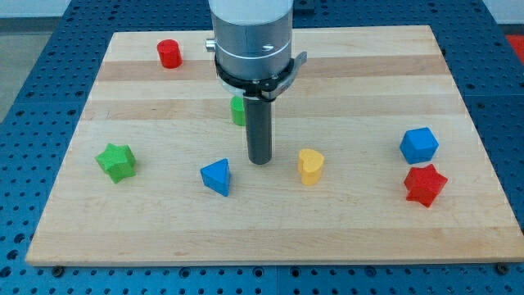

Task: Push yellow blocks and red circle towards the group of blocks

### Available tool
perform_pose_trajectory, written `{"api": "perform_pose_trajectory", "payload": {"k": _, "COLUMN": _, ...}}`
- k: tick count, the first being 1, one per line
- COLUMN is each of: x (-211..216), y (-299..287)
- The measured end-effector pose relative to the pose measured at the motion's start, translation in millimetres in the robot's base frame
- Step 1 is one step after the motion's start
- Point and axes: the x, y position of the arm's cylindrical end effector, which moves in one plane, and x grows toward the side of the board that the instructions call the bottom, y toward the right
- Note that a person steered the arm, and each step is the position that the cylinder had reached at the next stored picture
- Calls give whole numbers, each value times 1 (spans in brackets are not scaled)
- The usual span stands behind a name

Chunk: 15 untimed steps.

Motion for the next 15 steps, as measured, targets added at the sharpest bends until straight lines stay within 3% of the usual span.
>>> {"api": "perform_pose_trajectory", "payload": {"k": 2, "x": -8, "y": 0}}
{"api": "perform_pose_trajectory", "payload": {"k": 3, "x": 25, "y": 7}}
{"api": "perform_pose_trajectory", "payload": {"k": 4, "x": 53, "y": 54}}
{"api": "perform_pose_trajectory", "payload": {"k": 5, "x": 44, "y": 97}}
{"api": "perform_pose_trajectory", "payload": {"k": 7, "x": -37, "y": 34}}
{"api": "perform_pose_trajectory", "payload": {"k": 8, "x": -39, "y": 13}}
{"api": "perform_pose_trajectory", "payload": {"k": 11, "x": -150, "y": 15}}
{"api": "perform_pose_trajectory", "payload": {"k": 13, "x": -97, "y": 109}}
{"api": "perform_pose_trajectory", "payload": {"k": 14, "x": -92, "y": 195}}
{"api": "perform_pose_trajectory", "payload": {"k": 15, "x": -89, "y": 213}}
